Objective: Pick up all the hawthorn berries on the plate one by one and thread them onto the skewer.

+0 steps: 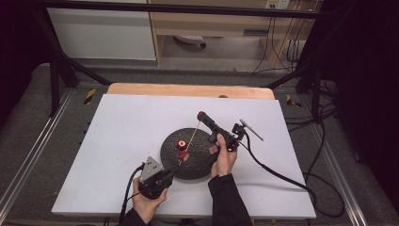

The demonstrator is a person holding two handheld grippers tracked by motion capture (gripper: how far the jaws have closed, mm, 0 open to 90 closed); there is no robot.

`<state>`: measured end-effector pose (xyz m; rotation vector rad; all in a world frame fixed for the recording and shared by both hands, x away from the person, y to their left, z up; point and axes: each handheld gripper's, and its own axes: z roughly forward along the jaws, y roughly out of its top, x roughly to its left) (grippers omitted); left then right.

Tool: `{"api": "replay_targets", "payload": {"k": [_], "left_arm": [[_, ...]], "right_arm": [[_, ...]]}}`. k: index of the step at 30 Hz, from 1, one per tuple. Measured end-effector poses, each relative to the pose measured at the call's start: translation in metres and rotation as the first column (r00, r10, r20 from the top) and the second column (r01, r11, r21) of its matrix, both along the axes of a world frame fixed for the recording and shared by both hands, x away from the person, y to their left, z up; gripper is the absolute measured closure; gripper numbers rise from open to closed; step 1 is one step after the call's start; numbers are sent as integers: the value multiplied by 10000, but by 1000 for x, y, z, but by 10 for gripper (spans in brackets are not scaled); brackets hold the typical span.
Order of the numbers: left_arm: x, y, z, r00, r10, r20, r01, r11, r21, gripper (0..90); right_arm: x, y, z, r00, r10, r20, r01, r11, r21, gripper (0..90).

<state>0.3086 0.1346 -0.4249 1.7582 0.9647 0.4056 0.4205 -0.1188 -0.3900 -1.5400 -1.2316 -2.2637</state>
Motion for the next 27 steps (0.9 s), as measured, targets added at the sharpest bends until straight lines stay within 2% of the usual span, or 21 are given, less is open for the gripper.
{"api": "replay_targets", "payload": {"k": [4, 7, 10, 18, 27], "left_arm": [[-3, -2, -3, 9998, 109, 194, -111, 9999, 64, 886], [-4, -3, -3, 9997, 139, 197, -140, 9999, 43, 886], [-5, -1, -5, 9996, 178, 210, -180, 9998, 89, 886], [-4, -5, -3, 9997, 183, 167, -181, 9998, -98, 886], [10, -9, 3, 9995, 149, -275, -156, 9996, -248, 886]], "right_arm": [[1, 0, -1, 9998, 27, -198, -25, 9999, 112, 630], [2, 1, -2, 9993, 75, -369, -69, 9998, 175, 631], [3, 1, -2, 9993, 28, -371, -20, 9998, 215, 631], [2, 4, -6, 9987, 157, -476, -148, 9997, 193, 631], [-4, 8, -11, 9985, 390, -384, -399, 9990, -209, 631]]}}
